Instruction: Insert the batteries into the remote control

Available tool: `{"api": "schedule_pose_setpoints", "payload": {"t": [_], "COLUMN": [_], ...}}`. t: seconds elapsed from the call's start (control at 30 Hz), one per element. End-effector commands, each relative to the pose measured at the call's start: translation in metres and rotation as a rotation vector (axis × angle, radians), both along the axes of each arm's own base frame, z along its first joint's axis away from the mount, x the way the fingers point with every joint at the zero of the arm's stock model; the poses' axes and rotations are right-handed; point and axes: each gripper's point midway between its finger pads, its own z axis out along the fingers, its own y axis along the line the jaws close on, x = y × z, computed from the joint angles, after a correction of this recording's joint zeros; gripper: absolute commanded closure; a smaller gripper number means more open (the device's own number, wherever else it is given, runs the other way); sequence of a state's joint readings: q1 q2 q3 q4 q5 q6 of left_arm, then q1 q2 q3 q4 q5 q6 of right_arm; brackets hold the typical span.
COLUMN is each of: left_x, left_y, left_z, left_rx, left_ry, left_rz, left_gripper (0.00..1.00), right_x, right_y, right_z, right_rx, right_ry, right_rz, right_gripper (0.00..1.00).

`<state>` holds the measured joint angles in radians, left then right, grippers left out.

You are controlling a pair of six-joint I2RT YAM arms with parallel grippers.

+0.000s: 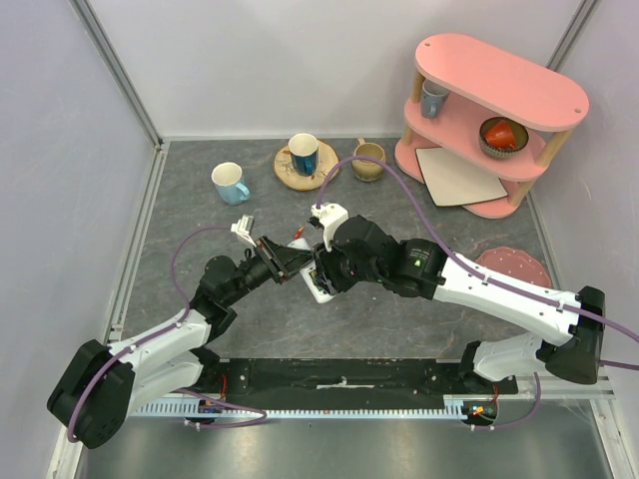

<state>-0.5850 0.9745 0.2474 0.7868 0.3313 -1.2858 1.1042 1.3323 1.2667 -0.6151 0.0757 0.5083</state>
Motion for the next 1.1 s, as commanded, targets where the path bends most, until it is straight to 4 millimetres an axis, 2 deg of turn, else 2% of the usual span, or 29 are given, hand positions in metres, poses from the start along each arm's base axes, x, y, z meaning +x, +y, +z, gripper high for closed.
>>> {"api": "schedule_pose_setpoints", "payload": {"t": [0.0, 0.3, 0.5, 0.7, 0.8, 0.83, 0.93, 1.07], "left_x": [-0.002, -0.004, -0.006, -0.007, -0.008, -0.008, -0.007, -0.006], "left_y": [0.001, 0.0, -0.001, 0.0, 0.0, 0.0, 0.001, 0.002], "left_z": [0.019, 0.025, 0.03, 0.031, 0.031, 0.031, 0.028, 0.025], "left_rx": [-0.036, -0.046, -0.056, -0.059, -0.06, -0.059, -0.053, -0.05], "left_ry": [-0.08, -0.09, -0.102, -0.105, -0.109, -0.108, -0.105, -0.097], "left_rz": [0.004, -0.003, -0.011, -0.009, -0.009, -0.009, -0.001, 0.005], "left_gripper": [0.98, 0.98, 0.98, 0.98, 0.98, 0.98, 0.98, 0.98], "right_x": [0.001, 0.004, 0.007, 0.007, 0.007, 0.007, 0.008, 0.008], "right_y": [0.008, 0.017, 0.018, 0.019, 0.018, 0.017, 0.011, 0.003], "right_z": [0.023, 0.013, 0.0, -0.004, -0.006, -0.006, -0.001, 0.007], "right_rx": [0.087, 0.069, 0.037, 0.03, 0.027, 0.029, 0.039, 0.043], "right_ry": [-0.021, -0.011, -0.005, 0.007, 0.01, 0.01, 0.013, 0.008], "right_rz": [-0.001, 0.004, -0.007, -0.003, -0.006, -0.006, -0.016, -0.021], "right_gripper": [0.59, 0.63, 0.66, 0.71, 0.8, 0.87, 0.99, 1.0]}}
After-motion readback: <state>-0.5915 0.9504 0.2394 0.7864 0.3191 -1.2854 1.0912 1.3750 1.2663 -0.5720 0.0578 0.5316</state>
